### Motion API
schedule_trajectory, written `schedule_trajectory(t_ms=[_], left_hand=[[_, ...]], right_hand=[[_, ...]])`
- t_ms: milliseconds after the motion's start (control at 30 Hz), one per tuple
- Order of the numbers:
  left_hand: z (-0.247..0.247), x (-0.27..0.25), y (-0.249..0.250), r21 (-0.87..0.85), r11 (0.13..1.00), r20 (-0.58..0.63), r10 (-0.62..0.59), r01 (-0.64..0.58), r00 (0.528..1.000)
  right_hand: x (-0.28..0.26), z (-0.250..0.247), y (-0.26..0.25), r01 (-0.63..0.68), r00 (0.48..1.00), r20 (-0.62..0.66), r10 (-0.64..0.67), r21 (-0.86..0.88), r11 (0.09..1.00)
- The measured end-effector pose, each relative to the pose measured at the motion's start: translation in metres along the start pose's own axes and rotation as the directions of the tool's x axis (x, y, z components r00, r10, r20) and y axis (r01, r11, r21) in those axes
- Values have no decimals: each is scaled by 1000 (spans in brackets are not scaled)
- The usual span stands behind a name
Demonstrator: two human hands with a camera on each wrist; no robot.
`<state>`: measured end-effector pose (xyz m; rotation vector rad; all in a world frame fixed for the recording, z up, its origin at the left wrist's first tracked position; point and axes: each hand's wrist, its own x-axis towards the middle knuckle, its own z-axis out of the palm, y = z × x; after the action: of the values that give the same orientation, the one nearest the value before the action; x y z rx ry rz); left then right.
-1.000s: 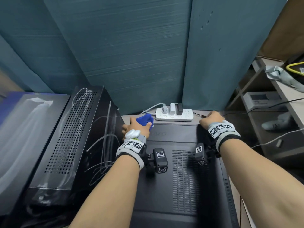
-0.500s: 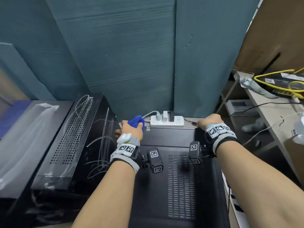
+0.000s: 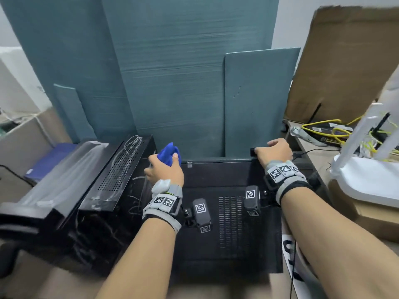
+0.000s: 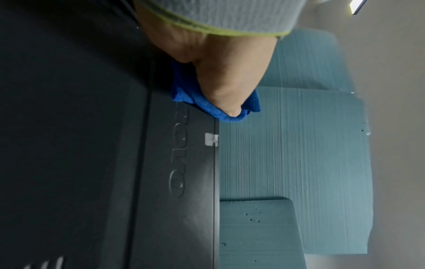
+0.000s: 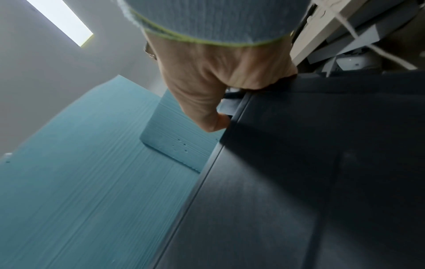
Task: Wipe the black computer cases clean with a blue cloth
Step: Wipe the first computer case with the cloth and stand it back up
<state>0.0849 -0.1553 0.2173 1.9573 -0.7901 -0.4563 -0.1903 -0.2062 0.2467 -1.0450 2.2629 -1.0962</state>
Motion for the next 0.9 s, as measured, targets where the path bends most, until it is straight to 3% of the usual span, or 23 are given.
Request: schedule_trajectory(t_ms=[200,467,600,767,900], left_hand=[[-38,-43,-14,12,996,-72,87,-86,994],[-86,-79,-33,226,952,-88,228,-204,970],[-106,-82,-45,306,895,-27,348,-324,937],[-130,-98,-55,329,848,66,417,-415,906],[-138,-105,-63,323,806,80,499,-496,863]], right_hand=[[-43,-39,12,22,999,44,-17,-99,995],[-84,-89,20,65,988,154,-5,-388,919],[-100,-90,29,5,996,85,34,-419,908],[-137,-91,50,-33,996,-85,-13,-513,858],[-165,-92,68,-48,985,-166,-39,-490,870]])
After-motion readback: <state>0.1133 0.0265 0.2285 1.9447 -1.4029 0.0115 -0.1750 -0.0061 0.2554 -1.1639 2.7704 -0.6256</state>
